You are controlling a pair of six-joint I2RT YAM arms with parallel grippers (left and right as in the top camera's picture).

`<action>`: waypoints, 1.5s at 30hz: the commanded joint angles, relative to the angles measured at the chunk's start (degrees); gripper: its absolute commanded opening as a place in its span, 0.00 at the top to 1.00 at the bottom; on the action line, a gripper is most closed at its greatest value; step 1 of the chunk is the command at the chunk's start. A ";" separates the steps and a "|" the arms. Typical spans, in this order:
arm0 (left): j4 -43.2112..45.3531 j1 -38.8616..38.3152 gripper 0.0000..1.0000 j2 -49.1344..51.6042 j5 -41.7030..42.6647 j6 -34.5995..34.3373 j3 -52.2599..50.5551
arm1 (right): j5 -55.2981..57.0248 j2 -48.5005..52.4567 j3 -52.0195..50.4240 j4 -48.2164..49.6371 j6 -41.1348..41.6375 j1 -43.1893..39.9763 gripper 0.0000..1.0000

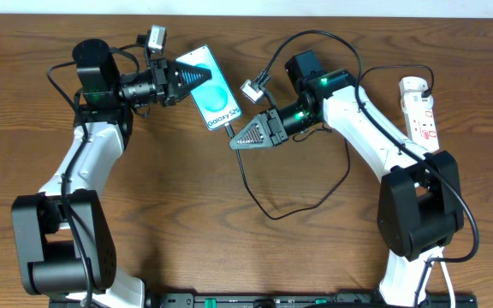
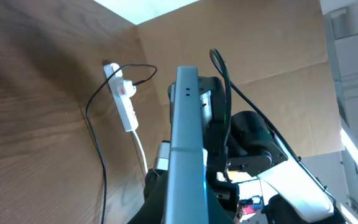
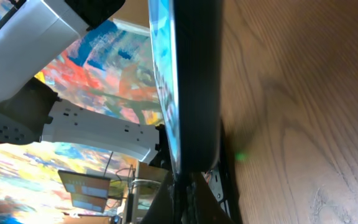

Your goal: Plug charger to phone and switch on socket

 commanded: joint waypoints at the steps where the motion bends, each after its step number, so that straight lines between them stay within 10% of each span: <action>1: 0.20 -0.33 0.93 0.07 5.35 0.79 0.52 | -1.70 0.09 0.96 0.98 1.29 0.07 0.99; 28: 0.20 -2.84 0.93 0.07 6.60 1.25 0.52 | -1.64 0.09 0.96 4.94 4.72 0.02 0.95; 41: 0.20 -2.80 0.93 0.07 5.51 1.84 0.52 | -1.64 0.09 0.96 4.85 4.74 0.02 0.06; 45: 0.20 -2.80 0.93 0.07 5.05 1.84 0.52 | -1.64 0.09 0.96 4.87 4.72 0.02 0.01</action>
